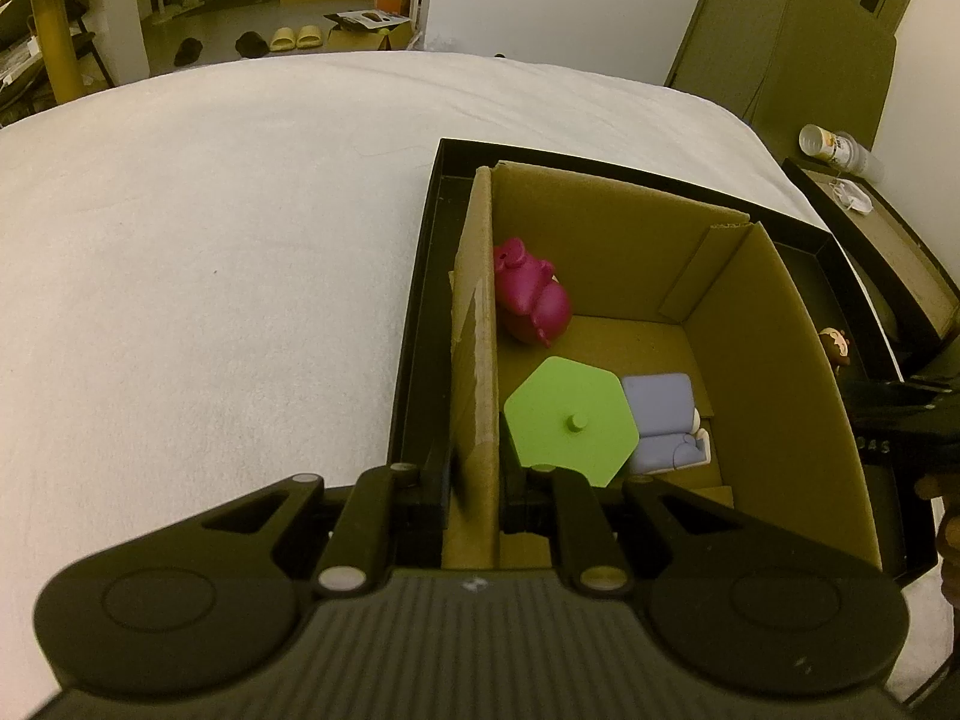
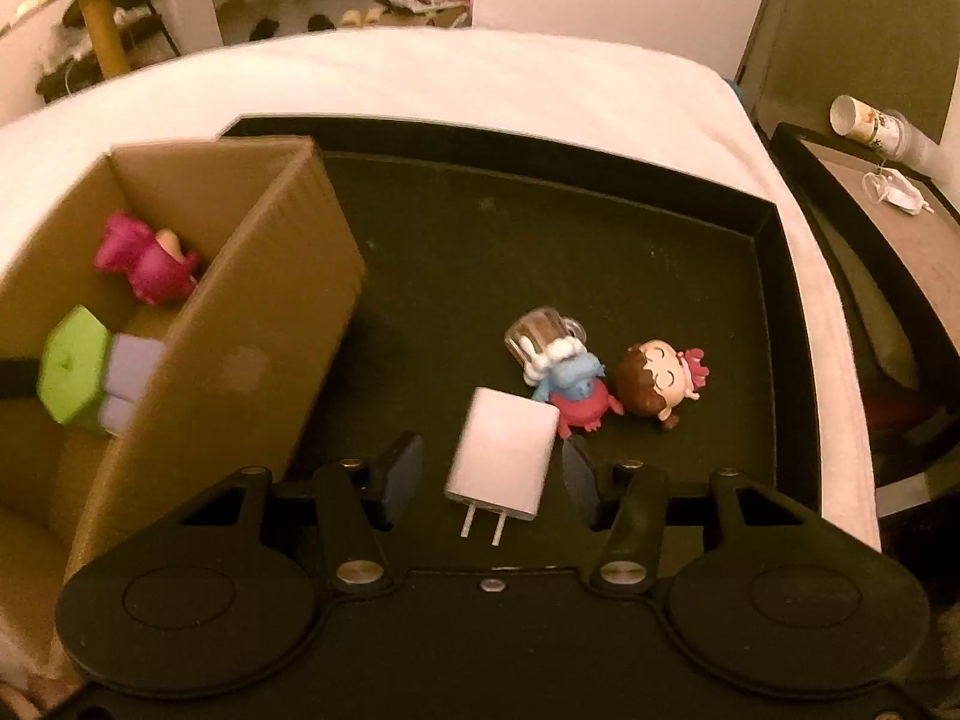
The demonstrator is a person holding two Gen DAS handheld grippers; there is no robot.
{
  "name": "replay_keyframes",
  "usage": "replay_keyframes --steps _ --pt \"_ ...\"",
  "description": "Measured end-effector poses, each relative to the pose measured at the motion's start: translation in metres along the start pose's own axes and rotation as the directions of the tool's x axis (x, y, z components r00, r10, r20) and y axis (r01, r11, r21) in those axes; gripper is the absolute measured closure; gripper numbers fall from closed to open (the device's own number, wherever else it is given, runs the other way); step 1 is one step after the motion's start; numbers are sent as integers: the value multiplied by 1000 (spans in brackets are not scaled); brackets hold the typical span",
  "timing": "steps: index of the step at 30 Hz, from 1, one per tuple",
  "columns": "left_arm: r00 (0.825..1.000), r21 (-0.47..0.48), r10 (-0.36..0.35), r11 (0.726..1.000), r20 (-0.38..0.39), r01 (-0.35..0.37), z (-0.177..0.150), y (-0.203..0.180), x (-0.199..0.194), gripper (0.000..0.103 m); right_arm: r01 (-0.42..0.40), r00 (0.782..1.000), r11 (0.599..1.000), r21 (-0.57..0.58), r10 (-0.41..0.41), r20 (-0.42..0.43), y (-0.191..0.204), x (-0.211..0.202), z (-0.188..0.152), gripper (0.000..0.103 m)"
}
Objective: Organize rigid objects
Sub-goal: 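Move the right tool back to the tray and grasp the white charger plug, then carry the white charger plug into the box and release it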
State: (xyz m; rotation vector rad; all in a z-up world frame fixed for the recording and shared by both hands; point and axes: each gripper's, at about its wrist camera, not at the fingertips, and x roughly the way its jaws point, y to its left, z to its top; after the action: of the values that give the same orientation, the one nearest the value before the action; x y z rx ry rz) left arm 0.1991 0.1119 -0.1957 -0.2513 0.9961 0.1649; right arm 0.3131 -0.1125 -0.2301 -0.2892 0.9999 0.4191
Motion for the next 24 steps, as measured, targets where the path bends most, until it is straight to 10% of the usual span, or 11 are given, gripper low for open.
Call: replay_keyframes --steps 24 --pt "1000 -2 0 1000 -1 0 0 0 0 90 8 999 999 -47 -6 40 -3 -34 -3 67"
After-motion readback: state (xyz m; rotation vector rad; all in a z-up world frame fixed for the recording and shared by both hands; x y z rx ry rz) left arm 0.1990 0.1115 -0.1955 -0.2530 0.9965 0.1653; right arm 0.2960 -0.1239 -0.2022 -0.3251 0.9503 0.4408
